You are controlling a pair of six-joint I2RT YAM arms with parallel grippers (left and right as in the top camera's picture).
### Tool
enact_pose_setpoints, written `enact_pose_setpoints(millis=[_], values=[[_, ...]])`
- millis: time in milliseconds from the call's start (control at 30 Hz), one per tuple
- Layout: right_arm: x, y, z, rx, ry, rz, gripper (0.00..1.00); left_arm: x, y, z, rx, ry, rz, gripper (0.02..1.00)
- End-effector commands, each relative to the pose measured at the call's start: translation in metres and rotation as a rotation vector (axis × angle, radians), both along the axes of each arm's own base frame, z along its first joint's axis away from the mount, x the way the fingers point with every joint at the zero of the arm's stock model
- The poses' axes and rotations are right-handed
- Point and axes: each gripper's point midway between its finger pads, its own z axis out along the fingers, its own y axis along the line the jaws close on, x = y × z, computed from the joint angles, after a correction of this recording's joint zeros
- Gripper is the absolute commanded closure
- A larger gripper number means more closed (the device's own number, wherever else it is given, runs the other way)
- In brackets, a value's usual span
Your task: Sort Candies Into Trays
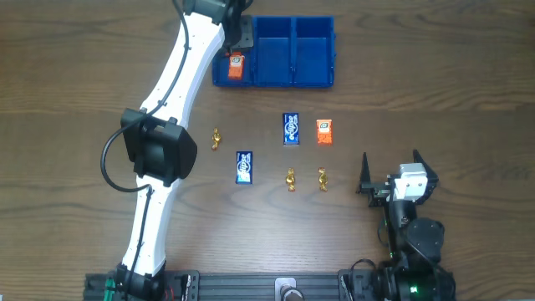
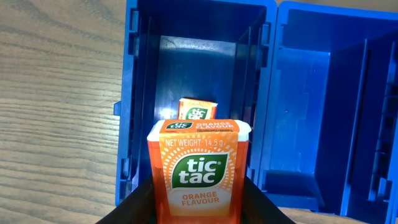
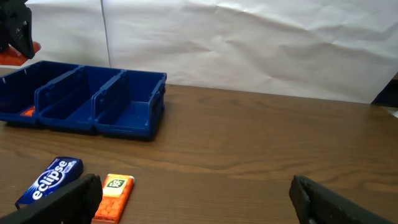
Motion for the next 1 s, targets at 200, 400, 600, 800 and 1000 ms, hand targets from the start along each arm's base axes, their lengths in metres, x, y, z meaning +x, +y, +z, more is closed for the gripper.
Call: enact_pose_setpoints(millis=[200,400,600,800,1000], values=[[0.0,0.001,-0.001,-0.011,-0.002,0.008,0.003,0.003,0.001,0.021,-0.023,-0.042,-0.006,0.165],[0.0,0.001,-0.001,-0.011,-0.002,0.008,0.003,-0.017,-0.043,0.053,-0.073,-0.088,-0.057,0.141],[0.0,0.001,-0.001,-0.011,-0.002,0.008,0.003,-0.076,-0.128,0.056,-0.12,-0.045,-0.125,0.137],[0.0,0.001,-0.001,-0.011,-0.002,0.008,0.003,-0.152,-0.192,-0.001,-0.094,0.099,-0.111,0.143],[0.0,0.001,-0.001,-0.011,-0.002,0.008,0.003,-0.188,-0.224,-0.054,-0.055,0.163,-0.123,0.154]])
